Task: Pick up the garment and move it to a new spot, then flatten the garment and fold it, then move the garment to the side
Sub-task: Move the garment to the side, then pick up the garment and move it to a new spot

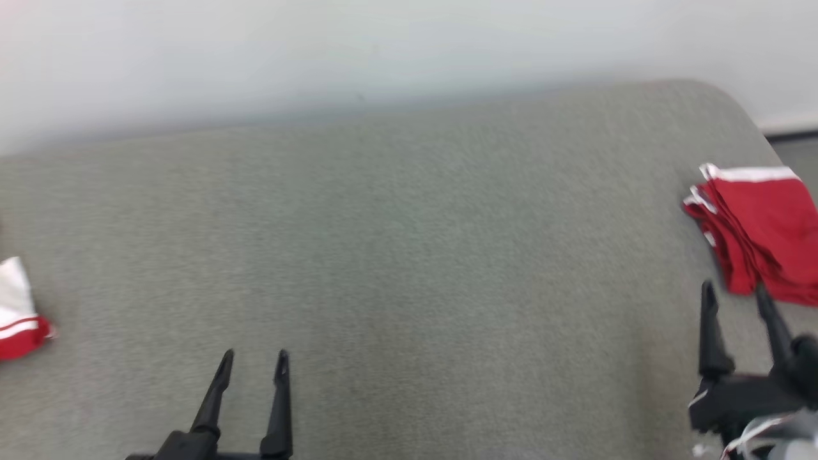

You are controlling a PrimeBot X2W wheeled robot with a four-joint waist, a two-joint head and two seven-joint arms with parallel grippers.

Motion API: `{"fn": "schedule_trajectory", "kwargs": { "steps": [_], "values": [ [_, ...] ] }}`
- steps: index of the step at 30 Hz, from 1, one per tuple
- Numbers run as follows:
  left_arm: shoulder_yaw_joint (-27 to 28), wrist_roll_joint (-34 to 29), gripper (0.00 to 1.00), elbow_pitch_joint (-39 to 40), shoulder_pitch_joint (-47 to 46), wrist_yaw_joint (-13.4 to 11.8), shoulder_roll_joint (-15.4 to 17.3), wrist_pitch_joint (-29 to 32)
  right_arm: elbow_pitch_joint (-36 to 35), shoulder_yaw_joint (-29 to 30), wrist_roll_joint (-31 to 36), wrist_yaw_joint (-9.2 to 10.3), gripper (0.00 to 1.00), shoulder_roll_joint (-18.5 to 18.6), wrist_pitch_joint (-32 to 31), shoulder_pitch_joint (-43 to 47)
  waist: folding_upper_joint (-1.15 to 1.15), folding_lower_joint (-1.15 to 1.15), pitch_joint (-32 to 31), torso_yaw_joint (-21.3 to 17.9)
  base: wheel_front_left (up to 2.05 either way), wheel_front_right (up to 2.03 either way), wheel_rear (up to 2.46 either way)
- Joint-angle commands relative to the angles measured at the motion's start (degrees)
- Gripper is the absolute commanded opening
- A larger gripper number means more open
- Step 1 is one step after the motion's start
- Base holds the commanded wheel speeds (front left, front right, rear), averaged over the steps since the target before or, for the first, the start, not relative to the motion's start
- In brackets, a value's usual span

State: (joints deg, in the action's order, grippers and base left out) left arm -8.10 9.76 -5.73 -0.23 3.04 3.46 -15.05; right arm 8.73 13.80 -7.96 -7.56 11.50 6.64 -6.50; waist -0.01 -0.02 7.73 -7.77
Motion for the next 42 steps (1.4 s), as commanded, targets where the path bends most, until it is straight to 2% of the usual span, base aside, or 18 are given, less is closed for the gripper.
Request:
{"fn": "schedule_trajectory", "kwargs": {
  "steps": [1,7,16,28,42],
  "values": [
    [0.9,0.5,1.0,-1.0,1.5,-0.6,-0.2,-0.2,-1.7,0.4,-0.4,0.13,1.0,-1.8,0.5,3.0,0.01,0.02,-6.0,5.9,0.0,0.0,0.0],
    [4.6,1.2,1.0,-2.8,3.4,-1.9,-0.4,-0.2,-5.4,-1.7,2.0,0.13,1.0,-4.4,1.2,9.2,0.01,0.02,-8.2,6.9,0.0,0.0,0.0],
    [8.7,1.2,1.0,-3.9,4.9,-1.0,-0.5,-0.2,-3.7,-5.5,3.2,0.13,1.0,-7.0,3.7,12.7,0.01,0.02,-9.3,6.9,0.0,0.0,0.0],
    [8.7,-0.1,1.0,-4.0,6.2,0.0,-0.6,-0.2,-1.1,-7.6,4.3,0.13,1.0,-8.1,4.5,12.8,0.01,0.02,-9.3,5.8,0.0,0.0,0.0],
    [8.1,0.1,1.0,-3.5,6.3,-0.4,-0.6,-0.2,-0.8,-7.2,3.7,0.13,1.0,-8.5,5.7,12.3,0.01,0.02,-9.0,5.1,0.0,0.0,0.0]
  ]
}}
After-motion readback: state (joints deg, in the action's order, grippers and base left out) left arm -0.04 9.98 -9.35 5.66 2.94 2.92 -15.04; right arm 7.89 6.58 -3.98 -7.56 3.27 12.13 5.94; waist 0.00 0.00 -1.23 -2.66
